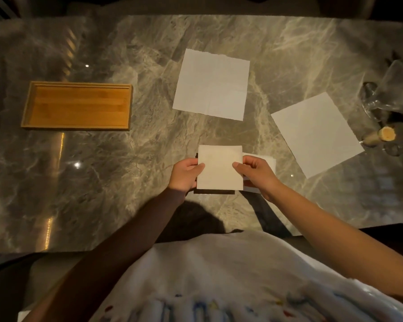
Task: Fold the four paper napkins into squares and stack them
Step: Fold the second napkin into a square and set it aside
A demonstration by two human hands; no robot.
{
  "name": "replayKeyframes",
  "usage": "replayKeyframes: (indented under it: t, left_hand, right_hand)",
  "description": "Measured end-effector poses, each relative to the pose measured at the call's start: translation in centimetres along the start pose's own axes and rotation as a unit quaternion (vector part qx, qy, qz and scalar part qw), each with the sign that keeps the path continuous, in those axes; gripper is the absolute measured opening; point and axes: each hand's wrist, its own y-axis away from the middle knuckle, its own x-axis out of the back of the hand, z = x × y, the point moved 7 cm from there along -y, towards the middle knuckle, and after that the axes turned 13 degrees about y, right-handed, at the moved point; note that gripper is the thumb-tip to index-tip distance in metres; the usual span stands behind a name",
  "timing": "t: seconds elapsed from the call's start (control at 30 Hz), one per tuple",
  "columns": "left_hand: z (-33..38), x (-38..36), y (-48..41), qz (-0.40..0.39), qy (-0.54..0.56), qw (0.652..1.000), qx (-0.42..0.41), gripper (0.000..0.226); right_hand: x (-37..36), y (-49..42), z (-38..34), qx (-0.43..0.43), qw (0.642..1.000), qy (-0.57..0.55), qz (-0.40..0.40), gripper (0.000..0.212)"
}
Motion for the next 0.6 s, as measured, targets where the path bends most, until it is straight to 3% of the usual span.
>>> replayKeyframes:
  t: [0.37,0.6]
  left_hand:
    - [-1.6,-6.2,-1.1,-0.031,-0.146,0.987,-0.055,0.015]
    - [-2.3,-7.8,-1.9,-0.04,-0.2,0.975,-0.092,0.009]
  right_hand:
    - [4.8,0.8,3.8,0.045,0.99,0.035,0.132,0.004]
    - [6.5,0.1,5.6,0.052,0.979,0.027,0.196,0.013]
